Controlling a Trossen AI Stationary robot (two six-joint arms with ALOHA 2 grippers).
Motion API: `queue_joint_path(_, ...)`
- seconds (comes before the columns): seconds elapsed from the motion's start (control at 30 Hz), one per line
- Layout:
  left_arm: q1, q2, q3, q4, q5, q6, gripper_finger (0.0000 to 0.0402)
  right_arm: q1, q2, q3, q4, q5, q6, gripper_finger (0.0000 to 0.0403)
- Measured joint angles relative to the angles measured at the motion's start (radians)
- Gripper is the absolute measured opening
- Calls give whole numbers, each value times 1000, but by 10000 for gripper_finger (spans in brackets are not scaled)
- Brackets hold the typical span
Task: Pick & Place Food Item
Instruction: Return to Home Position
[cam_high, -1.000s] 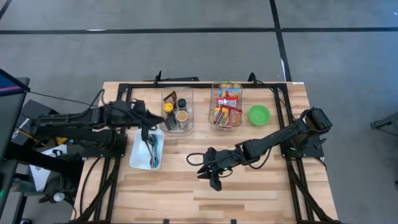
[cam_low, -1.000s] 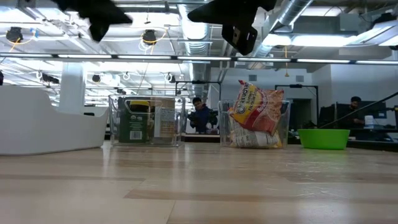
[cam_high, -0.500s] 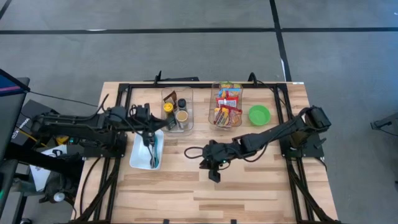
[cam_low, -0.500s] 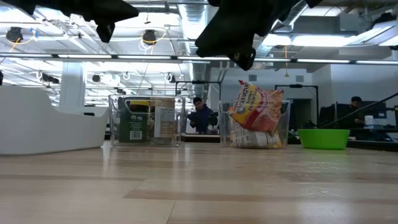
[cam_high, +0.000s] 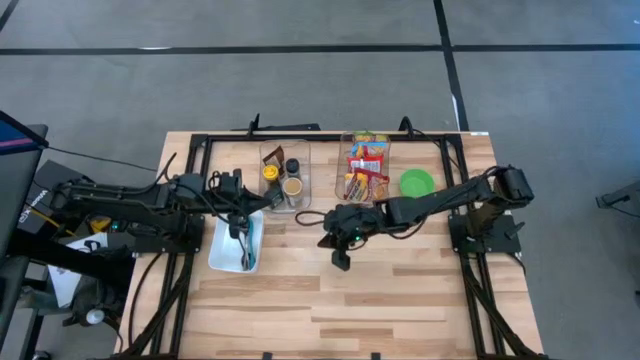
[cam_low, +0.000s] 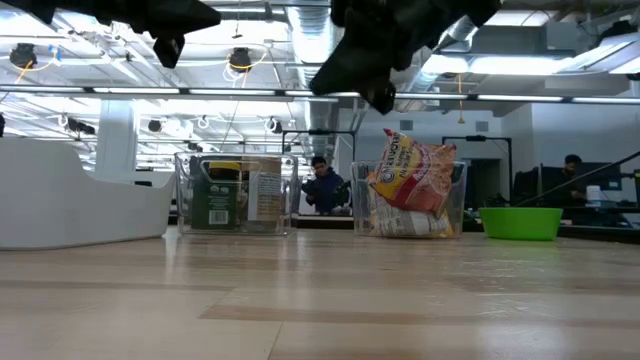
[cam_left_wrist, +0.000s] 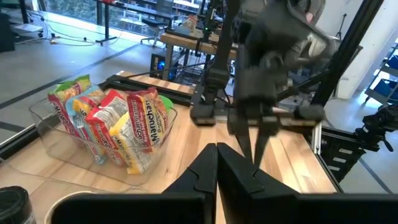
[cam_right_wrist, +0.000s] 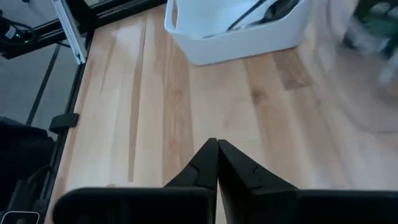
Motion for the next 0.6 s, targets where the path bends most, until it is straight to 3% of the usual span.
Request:
queue_joint_path(0.33,0,0,0,3,0,0,3,-14,-212,0,-59,83,-72,1)
queue_joint_path(0.6,0,0,-1,7,0,0,4,-20,-355,0,-136,86,-39,4)
